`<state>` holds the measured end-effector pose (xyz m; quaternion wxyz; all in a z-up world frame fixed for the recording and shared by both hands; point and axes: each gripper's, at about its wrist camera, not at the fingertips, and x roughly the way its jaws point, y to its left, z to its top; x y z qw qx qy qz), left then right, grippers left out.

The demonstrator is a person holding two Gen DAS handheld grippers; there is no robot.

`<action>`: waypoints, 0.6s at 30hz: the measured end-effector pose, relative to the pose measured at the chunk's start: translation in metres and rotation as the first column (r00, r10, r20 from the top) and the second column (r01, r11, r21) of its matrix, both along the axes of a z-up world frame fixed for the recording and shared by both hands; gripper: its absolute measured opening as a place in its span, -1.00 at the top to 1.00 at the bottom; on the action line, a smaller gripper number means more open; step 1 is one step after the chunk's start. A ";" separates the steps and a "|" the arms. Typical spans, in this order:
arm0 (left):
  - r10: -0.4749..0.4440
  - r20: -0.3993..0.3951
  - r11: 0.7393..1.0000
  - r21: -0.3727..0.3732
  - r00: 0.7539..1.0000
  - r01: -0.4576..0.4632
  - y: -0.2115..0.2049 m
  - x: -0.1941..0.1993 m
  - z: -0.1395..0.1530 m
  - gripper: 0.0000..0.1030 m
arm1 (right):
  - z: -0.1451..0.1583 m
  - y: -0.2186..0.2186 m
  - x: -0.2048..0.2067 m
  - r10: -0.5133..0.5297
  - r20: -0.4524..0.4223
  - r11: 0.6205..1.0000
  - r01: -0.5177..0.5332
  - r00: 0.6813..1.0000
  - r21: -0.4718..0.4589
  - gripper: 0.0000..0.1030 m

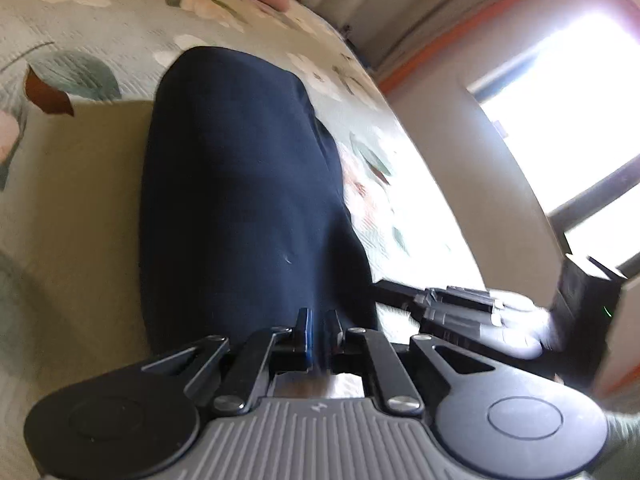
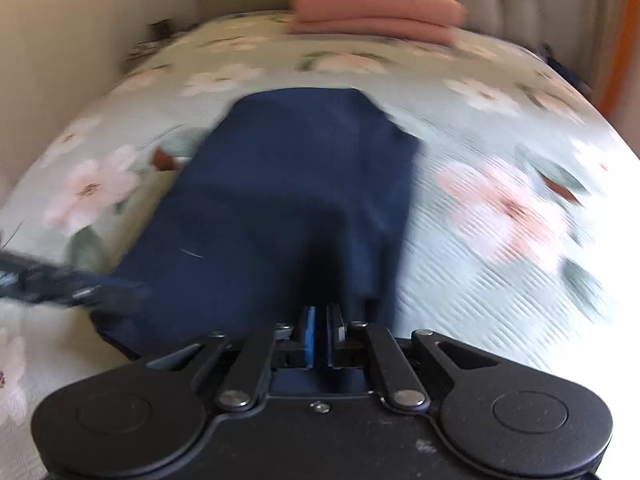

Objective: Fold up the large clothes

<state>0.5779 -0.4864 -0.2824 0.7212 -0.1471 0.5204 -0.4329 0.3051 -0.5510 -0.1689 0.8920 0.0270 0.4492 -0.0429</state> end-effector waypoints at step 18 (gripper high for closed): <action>-0.052 -0.046 0.993 0.104 0.998 0.057 -0.013 0.001 -0.025 0.88 | 0.006 0.029 0.035 0.156 0.028 0.985 -0.157 0.987 0.074 0.62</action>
